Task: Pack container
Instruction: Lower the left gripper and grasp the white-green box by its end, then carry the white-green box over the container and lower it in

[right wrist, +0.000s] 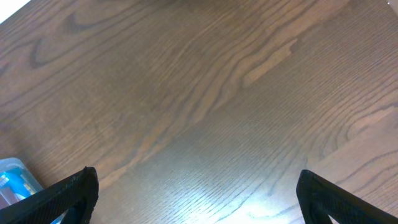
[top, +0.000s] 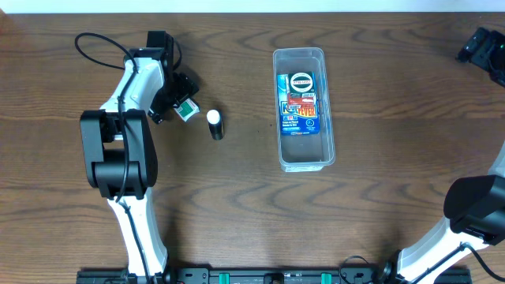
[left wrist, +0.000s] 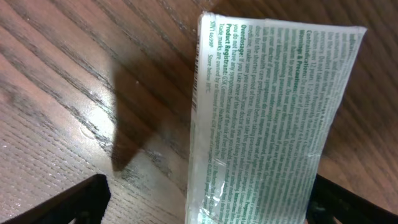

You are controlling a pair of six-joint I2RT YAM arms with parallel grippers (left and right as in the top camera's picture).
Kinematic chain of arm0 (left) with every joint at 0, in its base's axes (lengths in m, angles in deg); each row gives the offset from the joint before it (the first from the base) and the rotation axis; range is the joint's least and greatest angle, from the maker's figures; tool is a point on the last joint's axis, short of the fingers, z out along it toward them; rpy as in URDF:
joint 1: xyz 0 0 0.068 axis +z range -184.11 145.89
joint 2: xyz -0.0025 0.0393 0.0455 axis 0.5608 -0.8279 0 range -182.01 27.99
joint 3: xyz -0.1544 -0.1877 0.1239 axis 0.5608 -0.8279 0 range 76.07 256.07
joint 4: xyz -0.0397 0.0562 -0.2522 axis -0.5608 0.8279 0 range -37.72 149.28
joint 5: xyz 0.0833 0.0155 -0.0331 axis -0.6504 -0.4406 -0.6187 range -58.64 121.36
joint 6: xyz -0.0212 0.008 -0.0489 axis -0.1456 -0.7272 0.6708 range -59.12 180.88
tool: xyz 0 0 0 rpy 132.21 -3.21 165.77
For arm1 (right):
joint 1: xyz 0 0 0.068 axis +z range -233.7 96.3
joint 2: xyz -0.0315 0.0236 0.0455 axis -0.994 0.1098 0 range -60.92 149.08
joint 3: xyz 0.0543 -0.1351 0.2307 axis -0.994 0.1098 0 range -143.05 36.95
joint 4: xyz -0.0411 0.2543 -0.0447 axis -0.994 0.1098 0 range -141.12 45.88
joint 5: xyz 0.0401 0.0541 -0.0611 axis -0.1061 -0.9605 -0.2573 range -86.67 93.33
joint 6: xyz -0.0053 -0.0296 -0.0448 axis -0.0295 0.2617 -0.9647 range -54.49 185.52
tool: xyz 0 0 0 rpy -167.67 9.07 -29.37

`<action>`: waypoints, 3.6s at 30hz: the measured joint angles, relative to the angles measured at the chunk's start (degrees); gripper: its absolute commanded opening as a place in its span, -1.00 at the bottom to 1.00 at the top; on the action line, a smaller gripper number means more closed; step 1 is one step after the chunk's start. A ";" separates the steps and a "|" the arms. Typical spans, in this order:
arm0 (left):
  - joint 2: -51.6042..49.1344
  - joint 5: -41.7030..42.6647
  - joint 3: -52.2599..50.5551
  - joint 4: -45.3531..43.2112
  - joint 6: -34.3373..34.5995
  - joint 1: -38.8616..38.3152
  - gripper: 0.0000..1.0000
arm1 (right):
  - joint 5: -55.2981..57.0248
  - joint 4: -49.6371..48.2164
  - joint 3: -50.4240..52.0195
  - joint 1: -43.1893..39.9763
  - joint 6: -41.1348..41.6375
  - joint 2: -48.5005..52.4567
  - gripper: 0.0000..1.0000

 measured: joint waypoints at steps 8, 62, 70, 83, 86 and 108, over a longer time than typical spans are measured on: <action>-0.02 -0.20 -1.42 -0.90 -0.07 0.00 0.66 | 0.00 0.00 0.00 0.00 0.00 0.00 0.98; 0.70 -0.81 -1.53 -0.57 -0.81 0.00 0.06 | 0.00 0.00 0.00 -0.02 0.00 0.00 0.99; 13.22 -0.81 -1.60 0.35 -1.81 0.00 0.06 | 0.00 0.00 0.00 0.00 0.00 0.00 0.98; 35.74 0.09 -1.60 1.99 -1.81 -5.09 0.03 | 0.00 0.00 0.00 0.00 0.00 0.00 0.99; 38.91 1.16 -1.60 1.99 -1.81 -9.99 0.02 | 0.00 0.00 0.00 0.00 0.00 0.00 0.98; 29.42 2.16 -1.60 1.03 -0.28 -44.02 0.02 | 0.00 0.00 0.00 0.00 0.00 0.00 0.99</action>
